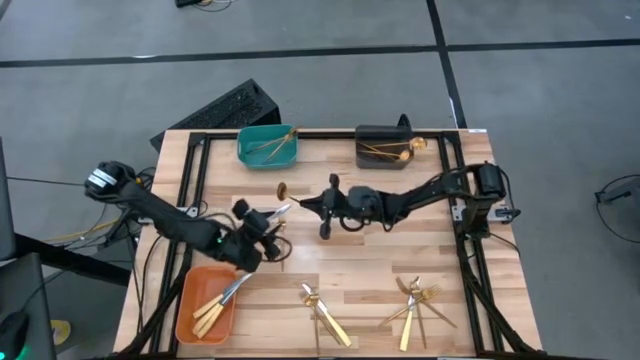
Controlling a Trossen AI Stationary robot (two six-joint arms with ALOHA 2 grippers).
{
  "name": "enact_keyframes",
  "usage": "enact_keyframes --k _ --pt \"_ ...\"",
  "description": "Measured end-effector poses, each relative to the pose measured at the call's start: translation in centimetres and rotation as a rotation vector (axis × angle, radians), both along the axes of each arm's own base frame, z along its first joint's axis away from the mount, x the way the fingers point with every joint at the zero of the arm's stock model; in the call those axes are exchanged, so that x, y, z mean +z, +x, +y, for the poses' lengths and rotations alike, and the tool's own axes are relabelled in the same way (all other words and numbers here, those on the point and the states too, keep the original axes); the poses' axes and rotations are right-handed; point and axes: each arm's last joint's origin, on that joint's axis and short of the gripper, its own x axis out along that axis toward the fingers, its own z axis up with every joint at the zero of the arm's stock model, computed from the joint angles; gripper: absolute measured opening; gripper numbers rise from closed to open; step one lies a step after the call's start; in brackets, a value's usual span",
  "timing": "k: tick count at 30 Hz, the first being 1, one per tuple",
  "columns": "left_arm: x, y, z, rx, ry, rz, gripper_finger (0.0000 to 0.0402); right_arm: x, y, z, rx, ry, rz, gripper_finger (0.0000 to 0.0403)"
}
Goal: Sort silverware by color (type)
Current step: Put the gold spoon into the black bin
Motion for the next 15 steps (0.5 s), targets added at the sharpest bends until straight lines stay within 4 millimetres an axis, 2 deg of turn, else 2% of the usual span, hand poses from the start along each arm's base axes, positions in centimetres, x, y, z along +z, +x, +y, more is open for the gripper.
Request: enact_keyframes --k 6,15 --pt "1.1 1.8 1.9 0.033 0.071 -0.064 0.0171 0.4 -0.3 1.9 -0.264 -0.171 0.024 0.0032" --pt "3.2 4.2 4.8 -0.119 0.066 -0.177 0.0171 0.6 -0.6 3.5 -0.340 -0.279 0.050 0.0032"
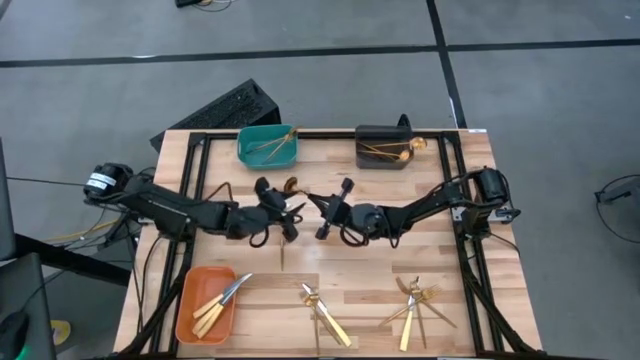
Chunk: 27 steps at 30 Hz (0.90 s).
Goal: Sort silverware by color (type)
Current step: Put the gold spoon into the black bin
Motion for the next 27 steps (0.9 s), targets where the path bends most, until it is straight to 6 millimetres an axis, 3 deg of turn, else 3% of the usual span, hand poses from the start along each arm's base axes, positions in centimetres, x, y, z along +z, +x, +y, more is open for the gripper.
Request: enact_keyframes --k 6,14,23,27 --pt "0.7 0.4 1.4 0.006 0.004 -0.063 0.0171 0.0 -0.3 -0.1 -0.035 -0.013 -0.016 0.0032" --pt "1.1 0.6 2.5 0.047 -0.010 -0.114 0.0171 -0.6 -2.0 -0.2 -0.029 -0.009 -0.141 0.0032" --pt "1.9 1.1 3.2 -0.137 -0.002 -0.167 0.0171 -0.7 -2.5 -0.2 0.015 -0.006 -0.187 0.0032" --pt "0.7 2.0 3.6 -0.148 -0.013 -0.154 0.0171 -0.3 -2.5 -0.2 0.018 -0.031 -0.212 0.0032"
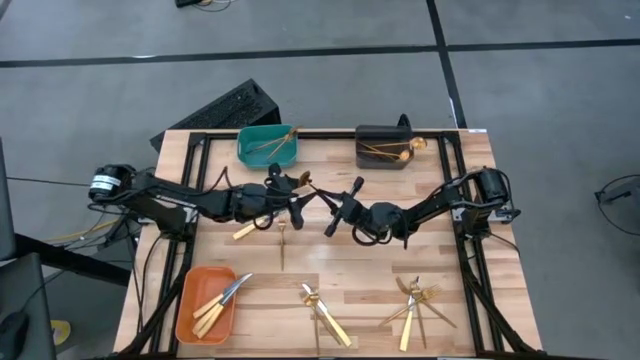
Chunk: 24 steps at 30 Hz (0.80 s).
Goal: Sort silverware by color (type)
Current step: Put the gold spoon into the black bin
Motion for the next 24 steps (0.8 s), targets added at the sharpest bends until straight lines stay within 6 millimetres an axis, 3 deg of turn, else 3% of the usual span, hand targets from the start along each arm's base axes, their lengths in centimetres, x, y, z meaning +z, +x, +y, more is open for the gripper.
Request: enact_keyframes --k 4,9,15,19,24 --pt "-1.2 1.4 0.0 -0.010 0.027 -0.044 0.0152 -0.1 0.0 0.0 -0.008 -0.010 0.011 0.0032" --pt "-2.1 2.4 -0.1 -0.028 0.047 -0.087 0.0081 -0.4 0.0 0.1 -0.013 -0.011 0.035 0.0031" --pt "-1.9 2.3 -0.2 -0.026 0.042 -0.097 0.0013 -0.4 0.0 0.4 0.007 -0.014 0.039 0.0021" --pt "-1.6 2.1 -0.6 -0.043 0.075 -0.079 0.0004 -0.4 0.0 0.5 0.014 -0.007 0.031 0.0023" --pt "-2.1 1.8 -0.7 -0.027 0.074 0.009 0.0002 -0.7 0.0 0.7 -0.037 0.010 0.069 0.0060"
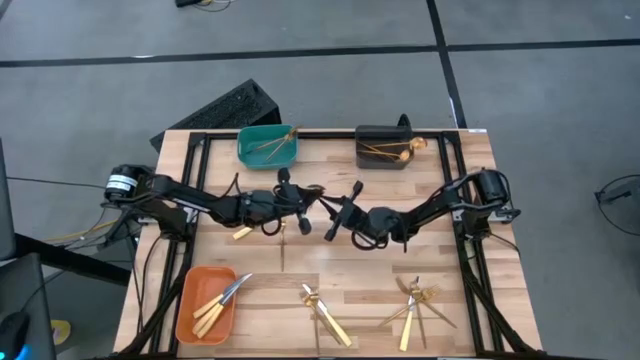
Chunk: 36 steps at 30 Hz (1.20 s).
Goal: Sort silverware by color (type)
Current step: Put the gold spoon into the black bin
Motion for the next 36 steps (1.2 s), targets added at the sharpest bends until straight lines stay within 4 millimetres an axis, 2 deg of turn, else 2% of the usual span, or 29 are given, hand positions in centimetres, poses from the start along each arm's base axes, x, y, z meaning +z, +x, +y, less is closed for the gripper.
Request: enact_keyframes --k 4,8,11,15,18,25,30,33,36 --pt "-0.5 -0.2 0.0 0.014 -0.028 0.064 0.0002 0.2 -0.4 0.6 -0.065 0.005 0.019 0.0097" --pt "-2.1 -0.7 0.0 0.021 -0.042 0.209 0.0001 2.0 -1.0 1.4 -0.042 0.023 0.012 0.0142" --pt "-2.2 -0.8 0.0 0.019 -0.054 0.232 0.0001 2.6 -1.7 1.7 -0.012 0.039 0.088 0.0180" --pt "-2.7 -1.0 -0.1 -0.005 -0.065 0.278 0.0001 4.4 -2.7 0.8 0.083 0.117 0.115 0.0224" --pt "-2.6 -0.9 -0.2 -0.062 -0.063 0.280 0.0001 4.4 -2.8 -0.2 0.161 0.160 0.155 0.0237" --pt "-2.7 -0.9 -0.3 -0.107 -0.072 0.293 0.0001 3.6 -1.2 -1.4 0.276 0.185 0.189 0.0222" --pt "-3.0 -1.0 -0.3 -0.103 -0.080 0.322 0.0001 3.0 0.4 -1.4 0.274 0.187 0.207 0.0197" --pt "-3.1 -1.1 -0.3 -0.099 -0.091 0.329 0.0001 3.0 0.9 -1.5 0.238 0.175 0.209 0.0167" --pt "-3.2 -1.2 -0.3 -0.082 -0.114 0.338 0.0000 3.1 1.0 -1.6 0.204 0.164 0.205 0.0117"
